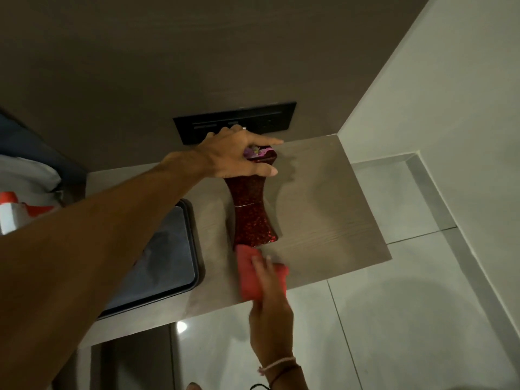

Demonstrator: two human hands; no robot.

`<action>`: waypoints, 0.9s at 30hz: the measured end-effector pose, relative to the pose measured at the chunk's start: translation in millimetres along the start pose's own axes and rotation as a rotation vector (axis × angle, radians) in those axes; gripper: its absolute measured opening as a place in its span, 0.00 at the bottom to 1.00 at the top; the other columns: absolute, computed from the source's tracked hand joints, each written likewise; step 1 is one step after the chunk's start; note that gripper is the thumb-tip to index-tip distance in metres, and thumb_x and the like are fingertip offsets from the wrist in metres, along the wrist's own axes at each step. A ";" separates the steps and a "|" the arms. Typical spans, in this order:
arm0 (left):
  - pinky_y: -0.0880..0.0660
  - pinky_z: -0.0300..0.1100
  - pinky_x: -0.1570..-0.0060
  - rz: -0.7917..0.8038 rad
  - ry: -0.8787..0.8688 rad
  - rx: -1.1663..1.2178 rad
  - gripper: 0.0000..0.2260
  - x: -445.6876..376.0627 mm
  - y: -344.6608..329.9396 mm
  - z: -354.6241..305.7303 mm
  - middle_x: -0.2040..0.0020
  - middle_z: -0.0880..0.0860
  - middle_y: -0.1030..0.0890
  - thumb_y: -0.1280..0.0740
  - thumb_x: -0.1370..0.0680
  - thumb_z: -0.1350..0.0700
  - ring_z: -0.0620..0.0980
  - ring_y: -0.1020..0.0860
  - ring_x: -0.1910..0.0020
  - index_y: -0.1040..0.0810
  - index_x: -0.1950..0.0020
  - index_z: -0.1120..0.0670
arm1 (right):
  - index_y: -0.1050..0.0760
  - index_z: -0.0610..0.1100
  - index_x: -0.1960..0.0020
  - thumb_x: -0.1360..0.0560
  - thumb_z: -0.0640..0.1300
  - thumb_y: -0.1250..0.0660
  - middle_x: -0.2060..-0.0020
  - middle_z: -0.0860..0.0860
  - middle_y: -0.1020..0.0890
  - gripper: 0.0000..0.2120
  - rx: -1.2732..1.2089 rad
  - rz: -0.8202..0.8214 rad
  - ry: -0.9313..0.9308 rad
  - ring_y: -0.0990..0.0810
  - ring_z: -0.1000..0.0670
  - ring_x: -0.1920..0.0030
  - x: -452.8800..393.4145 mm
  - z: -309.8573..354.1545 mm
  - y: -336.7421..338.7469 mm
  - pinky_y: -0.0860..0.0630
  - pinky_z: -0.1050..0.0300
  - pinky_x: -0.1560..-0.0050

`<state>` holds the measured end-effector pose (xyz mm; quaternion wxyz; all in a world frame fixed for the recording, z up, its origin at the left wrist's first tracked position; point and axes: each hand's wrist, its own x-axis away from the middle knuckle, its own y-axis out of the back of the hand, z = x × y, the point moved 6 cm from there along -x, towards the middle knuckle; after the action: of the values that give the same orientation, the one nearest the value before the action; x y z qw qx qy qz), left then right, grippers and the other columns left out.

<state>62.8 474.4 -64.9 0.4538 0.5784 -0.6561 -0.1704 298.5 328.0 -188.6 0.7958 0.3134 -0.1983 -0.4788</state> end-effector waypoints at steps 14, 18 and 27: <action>0.33 0.65 0.25 -0.038 -0.006 0.032 0.37 -4.0 0.7 1.7 0.24 0.52 0.24 0.34 0.32 0.28 0.56 0.28 0.24 0.35 0.23 0.31 | 0.40 0.46 0.20 0.13 0.47 0.64 0.21 0.37 0.36 0.26 0.421 -0.106 0.116 0.39 0.37 0.21 -63.3 20.7 -36.0 0.33 0.36 0.24; 0.33 0.67 0.26 -0.032 0.003 0.039 0.35 -3.1 1.7 1.5 0.25 0.53 0.24 0.33 0.30 0.30 0.57 0.27 0.26 0.35 0.22 0.32 | 0.37 0.47 0.21 0.13 0.46 0.49 0.22 0.39 0.36 0.22 0.466 -0.018 0.189 0.37 0.38 0.22 -37.7 9.6 -32.9 0.29 0.36 0.27; 0.36 0.66 0.25 -0.049 0.036 -0.016 0.33 -1.7 -1.5 4.8 0.22 0.56 0.28 0.33 0.27 0.31 0.58 0.30 0.23 0.37 0.22 0.30 | 0.46 0.50 0.18 0.23 0.33 0.33 0.18 0.40 0.44 0.39 0.056 -0.212 -0.169 0.42 0.38 0.20 -73.1 42.6 -1.7 0.34 0.33 0.25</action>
<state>59.7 474.1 -69.3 0.4658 0.5935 -0.6322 -0.1764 237.3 378.9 -160.0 0.7122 0.3130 -0.2438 -0.5791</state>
